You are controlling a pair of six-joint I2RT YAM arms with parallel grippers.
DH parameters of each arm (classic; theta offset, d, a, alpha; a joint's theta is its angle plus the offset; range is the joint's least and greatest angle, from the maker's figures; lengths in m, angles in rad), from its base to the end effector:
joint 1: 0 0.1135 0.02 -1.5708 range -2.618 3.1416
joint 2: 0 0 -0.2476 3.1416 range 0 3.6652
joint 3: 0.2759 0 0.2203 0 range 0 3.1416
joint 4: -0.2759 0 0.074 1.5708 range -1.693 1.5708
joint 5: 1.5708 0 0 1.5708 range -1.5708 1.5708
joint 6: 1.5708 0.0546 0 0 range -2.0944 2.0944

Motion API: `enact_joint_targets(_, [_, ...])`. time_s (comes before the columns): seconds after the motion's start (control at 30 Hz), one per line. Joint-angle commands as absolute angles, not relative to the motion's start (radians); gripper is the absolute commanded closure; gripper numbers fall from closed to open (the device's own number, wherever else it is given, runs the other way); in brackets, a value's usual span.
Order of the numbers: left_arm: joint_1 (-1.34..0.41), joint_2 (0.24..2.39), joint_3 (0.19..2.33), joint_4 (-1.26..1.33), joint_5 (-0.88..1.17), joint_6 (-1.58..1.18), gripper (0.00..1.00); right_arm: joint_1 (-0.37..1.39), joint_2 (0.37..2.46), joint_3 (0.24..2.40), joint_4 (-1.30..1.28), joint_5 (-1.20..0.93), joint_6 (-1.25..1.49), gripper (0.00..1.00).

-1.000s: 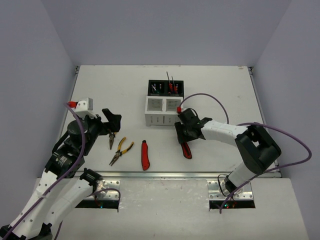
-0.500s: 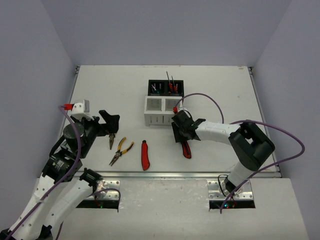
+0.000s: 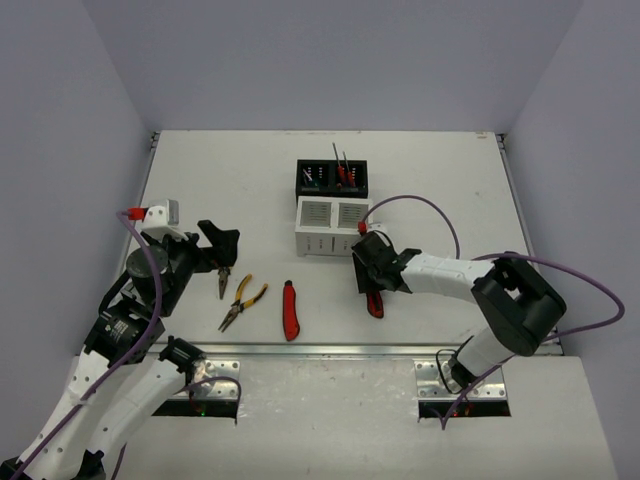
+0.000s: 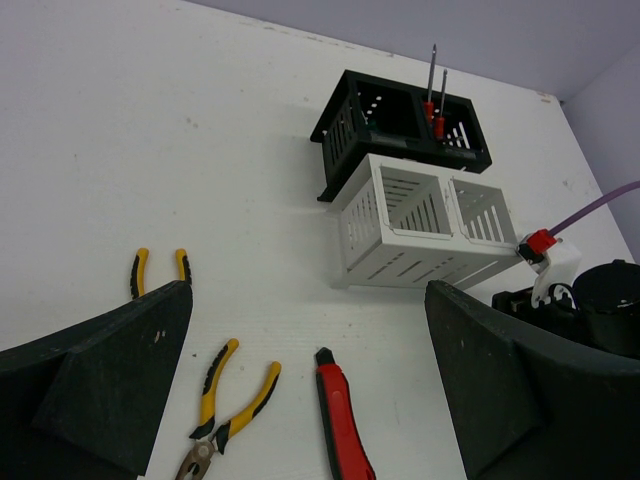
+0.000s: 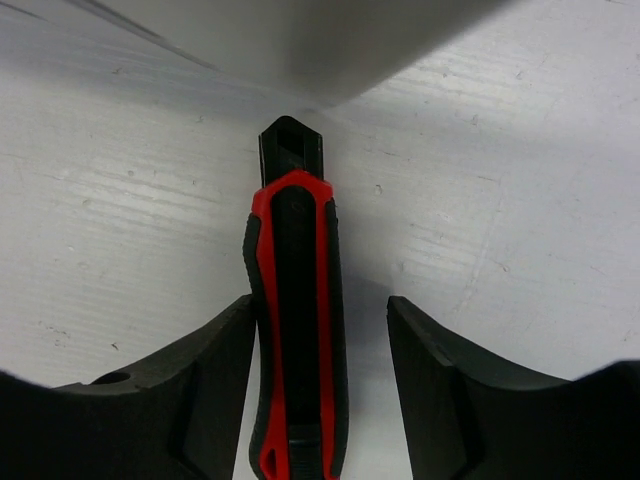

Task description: Sort the tools into containers

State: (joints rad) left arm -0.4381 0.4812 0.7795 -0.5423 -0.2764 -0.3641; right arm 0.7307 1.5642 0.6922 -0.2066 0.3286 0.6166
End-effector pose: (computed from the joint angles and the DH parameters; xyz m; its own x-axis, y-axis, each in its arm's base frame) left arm 0.1044 -0.0324 0.3172 -0.2644 -0.2545 -0.9302 0.0794 0.9555 -0.2839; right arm 0.2054 0.1604 0.1267 -0.8351 -0.0134 -0.5500 -0.0432 0.9982 0.0412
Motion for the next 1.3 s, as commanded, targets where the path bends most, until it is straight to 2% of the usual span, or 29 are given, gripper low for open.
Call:
enact_joint_targets(0.0, [-0.448, 0.475, 0.784, -0.498, -0.276, -0.357, 0.0, 0.731, 1.566, 0.708, -0.259, 0.325, 0.605, 0.43])
enact_joint_targets(0.23, [-0.448, 0.477, 0.785, -0.499, -0.276, -0.357, 0.0, 0.724, 1.608, 0.77, -0.262, 0.302, 0.604, 0.49])
enact_joint_targets(0.37, [-0.448, 0.475, 0.785, -0.498, -0.274, -0.357, 0.0, 0.723, 1.611, 0.75, -0.22, 0.265, 0.629, 0.62])
enact_joint_targets(0.9, [-0.456, 0.466, 0.784, -0.497, -0.27, -0.357, 0.0, 0.724, 1.746, 0.906, -0.242, 0.224, 0.58, 0.77])
enact_joint_targets(1.1, [-0.457, 0.465, 0.785, -0.496, -0.27, -0.357, 0.0, 0.724, 1.764, 0.929, -0.246, 0.212, 0.573, 0.84])
enact_joint_targets(1.13, [-0.458, 0.464, 0.784, -0.497, -0.27, -0.357, 0.0, 0.724, 1.756, 0.925, -0.251, 0.209, 0.587, 0.88])
enact_joint_targets(1.27, [-0.459, 0.463, 0.784, -0.495, -0.272, -0.357, 0.0, 0.724, 1.695, 0.872, -0.25, 0.217, 0.634, 0.92])
